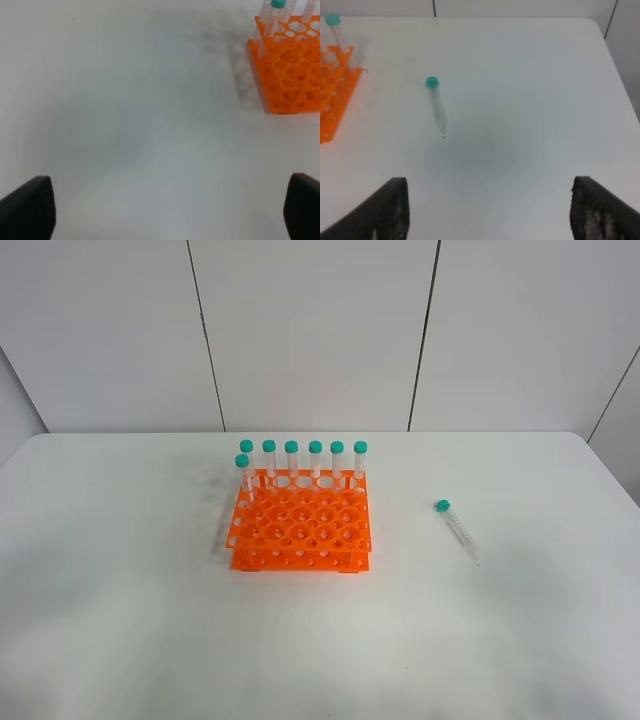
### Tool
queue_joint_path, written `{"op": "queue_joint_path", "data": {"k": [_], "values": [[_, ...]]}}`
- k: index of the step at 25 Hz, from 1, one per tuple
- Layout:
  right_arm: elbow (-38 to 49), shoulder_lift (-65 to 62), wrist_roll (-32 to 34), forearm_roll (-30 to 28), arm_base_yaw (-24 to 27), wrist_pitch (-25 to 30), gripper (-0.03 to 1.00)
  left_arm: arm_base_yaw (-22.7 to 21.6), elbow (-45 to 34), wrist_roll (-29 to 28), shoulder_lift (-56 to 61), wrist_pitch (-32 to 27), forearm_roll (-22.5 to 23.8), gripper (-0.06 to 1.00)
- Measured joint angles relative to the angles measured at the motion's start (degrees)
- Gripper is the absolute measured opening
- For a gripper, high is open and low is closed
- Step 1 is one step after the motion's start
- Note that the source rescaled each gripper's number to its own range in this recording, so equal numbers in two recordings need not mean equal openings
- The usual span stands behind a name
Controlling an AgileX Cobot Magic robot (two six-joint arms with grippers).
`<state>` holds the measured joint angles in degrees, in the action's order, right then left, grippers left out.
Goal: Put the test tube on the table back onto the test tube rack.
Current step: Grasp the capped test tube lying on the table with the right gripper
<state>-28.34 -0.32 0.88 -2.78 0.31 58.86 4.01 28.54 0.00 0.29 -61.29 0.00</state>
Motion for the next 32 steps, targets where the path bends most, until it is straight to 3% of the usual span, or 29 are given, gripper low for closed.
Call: {"op": "queue_joint_path", "data": {"k": [32], "values": [[0.0, 0.0, 0.4, 0.0, 0.0, 0.0, 1.0, 0.0, 0.0, 0.0, 0.0, 0.0, 0.0, 1.0]]}}
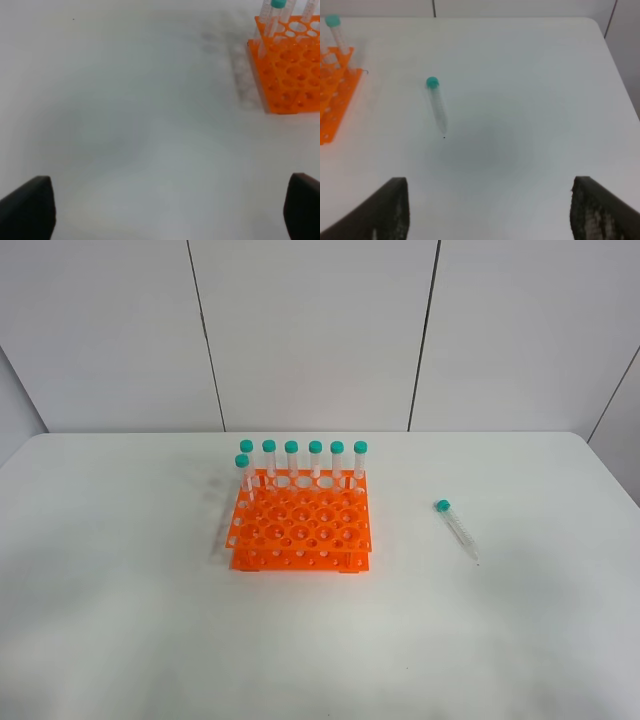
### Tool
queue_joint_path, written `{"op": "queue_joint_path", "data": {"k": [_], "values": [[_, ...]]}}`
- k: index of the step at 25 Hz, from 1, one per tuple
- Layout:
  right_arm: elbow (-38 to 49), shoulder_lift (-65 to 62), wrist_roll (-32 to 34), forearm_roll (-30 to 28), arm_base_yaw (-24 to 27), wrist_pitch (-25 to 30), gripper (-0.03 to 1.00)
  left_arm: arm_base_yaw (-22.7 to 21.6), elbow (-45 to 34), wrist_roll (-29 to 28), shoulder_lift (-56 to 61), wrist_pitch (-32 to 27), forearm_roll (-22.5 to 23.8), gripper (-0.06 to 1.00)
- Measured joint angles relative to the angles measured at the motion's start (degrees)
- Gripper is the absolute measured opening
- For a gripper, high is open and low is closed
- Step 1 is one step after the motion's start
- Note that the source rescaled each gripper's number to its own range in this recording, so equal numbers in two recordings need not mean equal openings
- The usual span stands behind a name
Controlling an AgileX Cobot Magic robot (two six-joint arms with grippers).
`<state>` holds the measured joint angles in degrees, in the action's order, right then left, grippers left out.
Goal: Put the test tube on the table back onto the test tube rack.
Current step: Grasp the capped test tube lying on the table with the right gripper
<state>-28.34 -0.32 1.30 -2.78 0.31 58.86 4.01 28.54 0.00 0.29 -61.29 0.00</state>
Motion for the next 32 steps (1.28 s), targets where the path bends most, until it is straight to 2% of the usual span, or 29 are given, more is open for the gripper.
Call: {"op": "queue_joint_path", "data": {"k": [10, 15, 22, 27, 32], "values": [[0.0, 0.0, 0.0, 0.0, 0.0, 0.0, 1.0, 0.0, 0.0, 0.0, 0.0, 0.0, 0.0, 1.0], [-2.8, 2.9, -1.3, 2.8, 0.0, -0.9, 1.0, 0.0, 0.0, 0.0, 0.0, 0.0, 0.0, 1.0], [-12.6, 27.5, -4.3, 6.0, 0.0, -1.1, 1.0, 0.0, 0.0, 0.0, 0.0, 0.0, 0.0, 1.0], [-22.7, 47.2, -7.9, 8.8, 0.0, -1.2, 0.92, 0.0, 0.0, 0.0, 0.0, 0.0, 0.0, 1.0], [-33.6, 66.7, -9.6, 10.5, 0.0, -1.4, 0.91, 0.0, 0.0, 0.0, 0.0, 0.0, 0.0, 1.0]]}}
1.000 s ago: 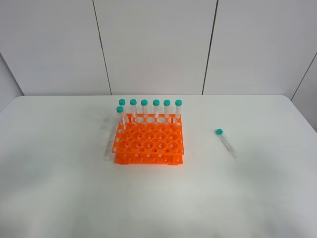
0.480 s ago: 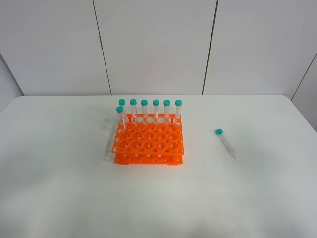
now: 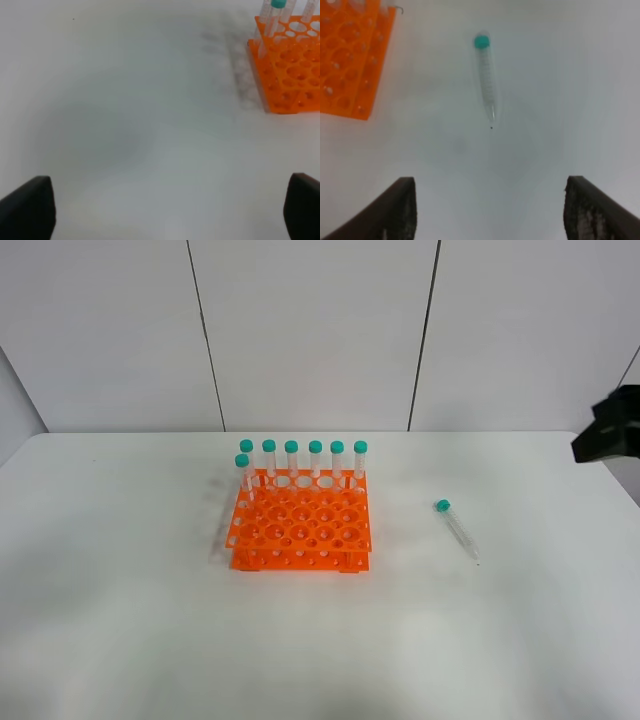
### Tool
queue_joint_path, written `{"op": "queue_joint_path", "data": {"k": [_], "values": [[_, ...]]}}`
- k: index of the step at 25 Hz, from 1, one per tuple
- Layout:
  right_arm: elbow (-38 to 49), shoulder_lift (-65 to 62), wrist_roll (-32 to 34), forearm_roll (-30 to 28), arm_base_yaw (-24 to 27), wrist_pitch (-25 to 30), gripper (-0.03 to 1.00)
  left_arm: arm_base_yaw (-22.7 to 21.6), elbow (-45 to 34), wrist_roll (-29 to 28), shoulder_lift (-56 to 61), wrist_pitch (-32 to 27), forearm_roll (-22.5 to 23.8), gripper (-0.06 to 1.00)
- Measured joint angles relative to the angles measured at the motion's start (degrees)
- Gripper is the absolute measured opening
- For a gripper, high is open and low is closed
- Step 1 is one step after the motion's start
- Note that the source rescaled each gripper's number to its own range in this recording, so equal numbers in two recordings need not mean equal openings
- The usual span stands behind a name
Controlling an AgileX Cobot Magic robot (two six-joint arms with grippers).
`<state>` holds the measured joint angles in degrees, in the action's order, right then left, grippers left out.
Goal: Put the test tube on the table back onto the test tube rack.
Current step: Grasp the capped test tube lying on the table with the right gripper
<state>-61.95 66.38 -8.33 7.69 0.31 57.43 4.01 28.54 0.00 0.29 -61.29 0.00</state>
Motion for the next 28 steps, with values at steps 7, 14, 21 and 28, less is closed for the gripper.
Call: {"op": "queue_joint_path", "data": {"k": [7, 14, 21, 28], "values": [[-17.3, 24.0, 0.2, 1.5, 0.0, 10.2, 0.91, 0.0, 0.0, 0.0, 0.0, 0.0, 0.0, 1.0], [-29.1, 38.6, 1.1, -3.6, -3.9, 12.0, 0.91, 0.0, 0.0, 0.0, 0.0, 0.0, 0.0, 1.0], [-30.1, 47.9, 6.1, -7.2, -10.2, 12.1, 0.91, 0.0, 0.0, 0.0, 0.0, 0.0, 0.0, 1.0], [-26.0, 51.6, 6.5, -7.7, -10.3, 9.8, 0.91, 0.0, 0.0, 0.0, 0.0, 0.0, 0.0, 1.0]]}}
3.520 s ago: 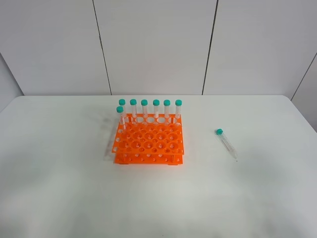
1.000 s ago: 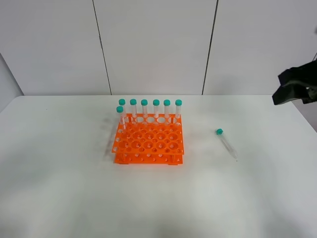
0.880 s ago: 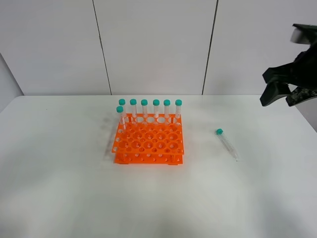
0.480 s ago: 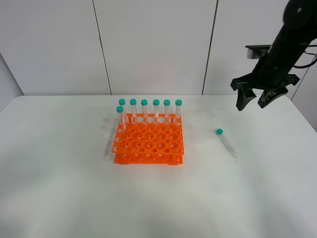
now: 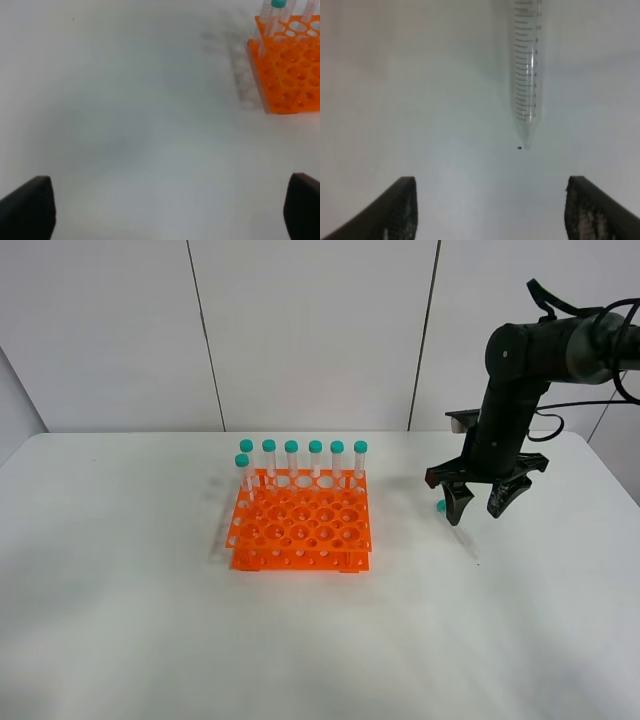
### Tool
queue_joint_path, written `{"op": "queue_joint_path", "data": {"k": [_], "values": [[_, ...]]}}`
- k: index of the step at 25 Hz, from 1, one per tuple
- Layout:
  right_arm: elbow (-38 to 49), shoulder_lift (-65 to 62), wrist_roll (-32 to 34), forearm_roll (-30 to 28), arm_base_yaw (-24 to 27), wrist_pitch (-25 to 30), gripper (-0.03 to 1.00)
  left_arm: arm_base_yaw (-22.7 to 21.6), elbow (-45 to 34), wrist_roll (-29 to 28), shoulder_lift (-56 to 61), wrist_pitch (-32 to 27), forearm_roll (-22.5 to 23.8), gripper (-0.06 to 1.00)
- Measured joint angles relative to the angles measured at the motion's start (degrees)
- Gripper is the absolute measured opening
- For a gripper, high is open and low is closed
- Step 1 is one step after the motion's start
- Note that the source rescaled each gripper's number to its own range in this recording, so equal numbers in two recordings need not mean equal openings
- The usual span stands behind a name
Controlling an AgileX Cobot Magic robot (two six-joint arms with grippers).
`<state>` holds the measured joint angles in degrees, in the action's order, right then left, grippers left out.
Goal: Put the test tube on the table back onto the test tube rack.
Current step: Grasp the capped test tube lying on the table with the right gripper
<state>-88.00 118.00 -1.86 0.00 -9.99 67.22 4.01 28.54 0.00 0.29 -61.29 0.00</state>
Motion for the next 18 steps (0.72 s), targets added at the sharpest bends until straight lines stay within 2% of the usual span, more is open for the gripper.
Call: {"op": "queue_joint_path", "data": {"k": [5, 9, 18], "values": [[3.1, 0.5, -0.3, -0.7, 2.1, -2.9, 0.91, 0.0, 0.0, 0.0, 0.0, 0.0, 0.0, 1.0], [4.4, 1.1, -3.4, -0.7, 4.0, -5.6, 0.91, 0.0, 0.0, 0.0, 0.0, 0.0, 0.0, 1.0], [4.7, 1.3, -6.4, 0.9, 4.0, -10.1, 0.9, 0.0, 0.0, 0.0, 0.0, 0.0, 0.0, 1.0]]}}
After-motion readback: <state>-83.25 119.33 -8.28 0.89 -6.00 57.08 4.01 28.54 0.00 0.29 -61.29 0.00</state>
